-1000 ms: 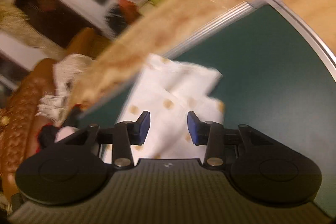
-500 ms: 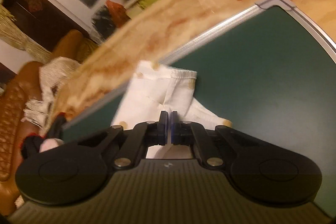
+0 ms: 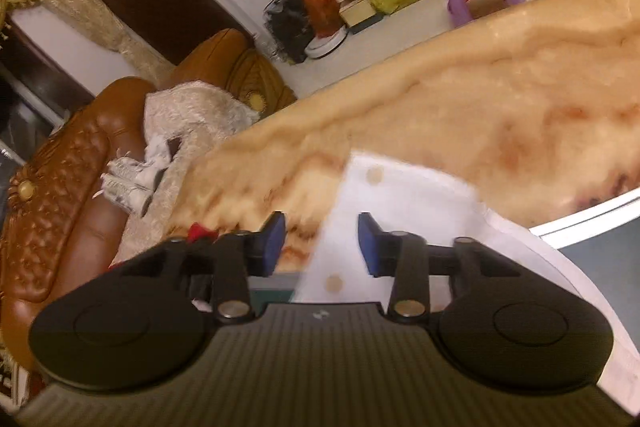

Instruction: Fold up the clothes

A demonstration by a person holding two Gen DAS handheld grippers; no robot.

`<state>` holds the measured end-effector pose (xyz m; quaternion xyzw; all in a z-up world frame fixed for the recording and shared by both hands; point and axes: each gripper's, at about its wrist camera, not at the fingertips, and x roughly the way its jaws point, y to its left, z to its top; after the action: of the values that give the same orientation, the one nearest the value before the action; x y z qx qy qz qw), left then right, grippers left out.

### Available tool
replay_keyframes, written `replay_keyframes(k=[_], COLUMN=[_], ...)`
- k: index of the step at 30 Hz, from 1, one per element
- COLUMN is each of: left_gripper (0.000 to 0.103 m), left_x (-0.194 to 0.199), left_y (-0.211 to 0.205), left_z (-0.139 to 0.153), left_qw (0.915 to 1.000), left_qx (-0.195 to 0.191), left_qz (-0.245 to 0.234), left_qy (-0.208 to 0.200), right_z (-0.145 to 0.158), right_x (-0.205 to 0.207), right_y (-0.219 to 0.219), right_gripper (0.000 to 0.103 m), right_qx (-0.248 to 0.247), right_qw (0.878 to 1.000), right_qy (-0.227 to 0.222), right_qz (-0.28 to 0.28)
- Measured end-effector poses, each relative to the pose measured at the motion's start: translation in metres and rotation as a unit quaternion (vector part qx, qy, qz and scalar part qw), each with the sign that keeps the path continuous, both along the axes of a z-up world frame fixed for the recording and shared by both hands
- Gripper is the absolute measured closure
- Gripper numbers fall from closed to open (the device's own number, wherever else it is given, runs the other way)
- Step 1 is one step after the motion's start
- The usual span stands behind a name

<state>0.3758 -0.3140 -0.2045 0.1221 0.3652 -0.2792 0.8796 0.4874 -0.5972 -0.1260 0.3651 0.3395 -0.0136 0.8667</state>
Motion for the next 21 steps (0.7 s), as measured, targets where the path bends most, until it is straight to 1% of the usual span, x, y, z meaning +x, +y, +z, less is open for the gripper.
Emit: replay_keyframes(k=[3, 5, 7, 8, 10, 12, 16, 17, 19, 21], left_gripper=[0.088, 0.084, 0.078, 0.075, 0.070, 0.068, 0.064, 0.064, 0.064, 0.064], left_x=[-0.006, -0.012, -0.018, -0.024, -0.036, -0.049, -0.073, -0.076, -0.077, -0.078], left_y=[0.007, 0.010, 0.010, 0.006, -0.001, -0.009, -0.025, -0.028, -0.031, -0.033], left_z=[0.007, 0.016, 0.026, 0.027, 0.027, 0.027, 0.027, 0.023, 0.014, 0.003], left_qw=[0.9999, 0.9991, 0.9970, 0.9962, 0.9946, 0.9925, 0.9866, 0.9857, 0.9842, 0.9839], left_qx=[-0.006, -0.025, -0.041, -0.039, -0.030, -0.021, -0.003, 0.000, -0.005, 0.003], left_qz=[-0.005, -0.032, -0.065, -0.078, -0.099, -0.120, -0.162, -0.168, -0.177, -0.178], left_qy=[-0.008, -0.007, -0.004, -0.005, -0.007, -0.010, -0.015, -0.010, 0.011, 0.017], right_z=[0.001, 0.002, -0.006, -0.009, -0.021, -0.033, -0.047, -0.047, -0.052, -0.059], right_x=[-0.012, -0.030, -0.050, -0.061, -0.076, -0.086, -0.083, -0.081, -0.077, -0.068], right_y=[-0.004, -0.009, -0.021, -0.027, -0.038, -0.044, -0.045, -0.046, -0.048, -0.051], right_gripper=[0.055, 0.055, 0.055, 0.055, 0.055, 0.055, 0.056, 0.055, 0.055, 0.055], right_qx=[-0.018, -0.044, -0.041, -0.039, -0.024, -0.009, -0.010, -0.001, 0.029, 0.073], right_qw=[1.000, 0.999, 0.999, 0.999, 0.998, 0.997, 0.994, 0.994, 0.994, 0.992], right_qy=[-0.008, -0.004, 0.014, 0.023, 0.054, 0.068, 0.104, 0.099, 0.094, 0.085], right_qz=[-0.009, -0.006, -0.013, -0.017, -0.022, -0.017, -0.044, -0.054, -0.054, -0.052])
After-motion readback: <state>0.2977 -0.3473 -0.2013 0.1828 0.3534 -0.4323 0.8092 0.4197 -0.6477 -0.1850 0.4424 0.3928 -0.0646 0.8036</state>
